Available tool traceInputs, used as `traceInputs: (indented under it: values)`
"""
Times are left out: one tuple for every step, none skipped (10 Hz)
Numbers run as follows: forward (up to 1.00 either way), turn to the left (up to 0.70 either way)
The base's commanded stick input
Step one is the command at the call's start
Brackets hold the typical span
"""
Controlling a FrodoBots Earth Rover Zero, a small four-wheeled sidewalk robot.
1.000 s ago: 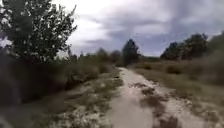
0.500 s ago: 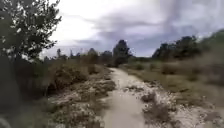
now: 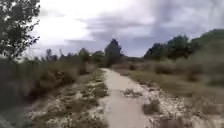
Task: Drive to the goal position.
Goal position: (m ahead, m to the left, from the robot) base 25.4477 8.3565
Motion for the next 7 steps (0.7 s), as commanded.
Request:
traceInputs:
  values:
    - [0.85,0.0]
    - [0.85,0.0]
    - [0.85,0.0]
    - [0.85,0.0]
    - [0.85,0.0]
    - [0.85,0.0]
    - [0.85,0.0]
